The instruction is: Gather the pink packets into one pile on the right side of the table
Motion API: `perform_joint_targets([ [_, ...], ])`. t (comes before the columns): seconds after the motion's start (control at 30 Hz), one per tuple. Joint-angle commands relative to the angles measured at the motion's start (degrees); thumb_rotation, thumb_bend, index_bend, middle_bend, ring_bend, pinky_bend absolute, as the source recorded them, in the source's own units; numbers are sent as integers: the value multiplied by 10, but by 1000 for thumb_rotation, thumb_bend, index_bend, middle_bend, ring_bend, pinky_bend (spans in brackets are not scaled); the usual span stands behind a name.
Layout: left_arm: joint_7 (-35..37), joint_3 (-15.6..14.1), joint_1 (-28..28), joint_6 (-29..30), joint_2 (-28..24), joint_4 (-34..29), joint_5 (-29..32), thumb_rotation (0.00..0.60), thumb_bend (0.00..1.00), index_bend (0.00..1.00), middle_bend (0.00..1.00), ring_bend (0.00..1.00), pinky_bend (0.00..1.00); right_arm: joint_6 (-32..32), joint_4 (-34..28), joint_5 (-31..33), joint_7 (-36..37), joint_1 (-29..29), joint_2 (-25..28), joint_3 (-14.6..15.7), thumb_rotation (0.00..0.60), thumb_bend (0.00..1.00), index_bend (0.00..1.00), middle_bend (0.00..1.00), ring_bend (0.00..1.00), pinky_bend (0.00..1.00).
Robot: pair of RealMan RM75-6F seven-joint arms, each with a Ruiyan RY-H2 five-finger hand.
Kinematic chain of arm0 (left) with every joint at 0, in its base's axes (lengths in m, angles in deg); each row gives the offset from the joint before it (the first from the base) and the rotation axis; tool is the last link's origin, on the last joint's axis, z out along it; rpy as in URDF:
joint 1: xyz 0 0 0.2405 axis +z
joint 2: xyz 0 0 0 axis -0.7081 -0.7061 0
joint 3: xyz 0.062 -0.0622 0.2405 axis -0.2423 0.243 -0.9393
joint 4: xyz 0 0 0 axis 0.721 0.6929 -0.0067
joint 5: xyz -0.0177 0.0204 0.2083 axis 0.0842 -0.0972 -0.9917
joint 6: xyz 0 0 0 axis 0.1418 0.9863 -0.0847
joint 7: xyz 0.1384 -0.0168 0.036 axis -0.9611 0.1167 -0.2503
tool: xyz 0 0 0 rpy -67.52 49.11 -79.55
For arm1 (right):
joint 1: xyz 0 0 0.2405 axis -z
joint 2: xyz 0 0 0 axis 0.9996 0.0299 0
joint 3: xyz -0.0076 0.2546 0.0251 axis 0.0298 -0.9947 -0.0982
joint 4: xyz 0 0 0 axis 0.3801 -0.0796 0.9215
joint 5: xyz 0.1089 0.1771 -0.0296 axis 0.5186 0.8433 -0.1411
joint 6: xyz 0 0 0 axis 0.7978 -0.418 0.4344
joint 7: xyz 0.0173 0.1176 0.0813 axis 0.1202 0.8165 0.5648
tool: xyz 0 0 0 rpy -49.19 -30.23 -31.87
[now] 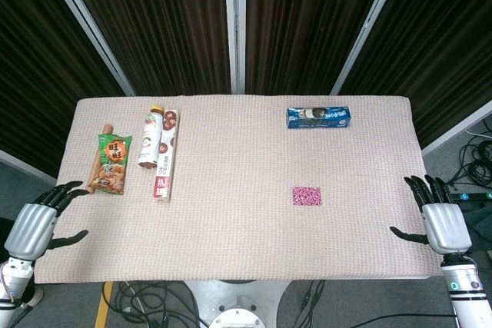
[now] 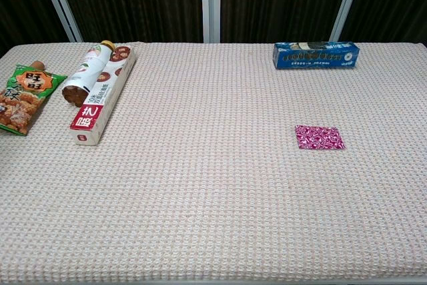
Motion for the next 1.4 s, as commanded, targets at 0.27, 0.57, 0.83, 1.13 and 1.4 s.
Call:
perform_joint_targets([
  [0.27, -23, 6, -6, -5, 9, -9, 6, 600, 0, 312, 293, 234, 344, -8, 3, -8, 2, -1, 2, 6, 423, 0, 92, 109, 0, 48],
  [0.57, -26, 21, -4, 9, 16, 3, 19, 600, 0, 312, 293, 234, 344, -42, -16, -20, 3, -24, 7, 7, 421, 0, 102, 576, 599, 743],
  [0.83, -84, 31, -7, 15, 40, 56, 22, 600, 1, 312, 293, 234, 344, -142, -59, -53, -8, -90, 36, 21, 329, 52, 150, 980, 950, 947],
  [1.13, -69, 28, -4, 6, 45, 79, 36, 600, 0, 312, 293, 234, 344, -271, -47, -34, -54, -155, -12, 35, 1, 333, 189, 1000, 1000, 959],
  [1.4, -57, 25, 0, 8, 40, 88, 39, 600, 0, 312, 293, 234, 344, -317, 4, 24, -88, -179, -78, 23, 1, 353, 198, 1000, 1000, 983],
])
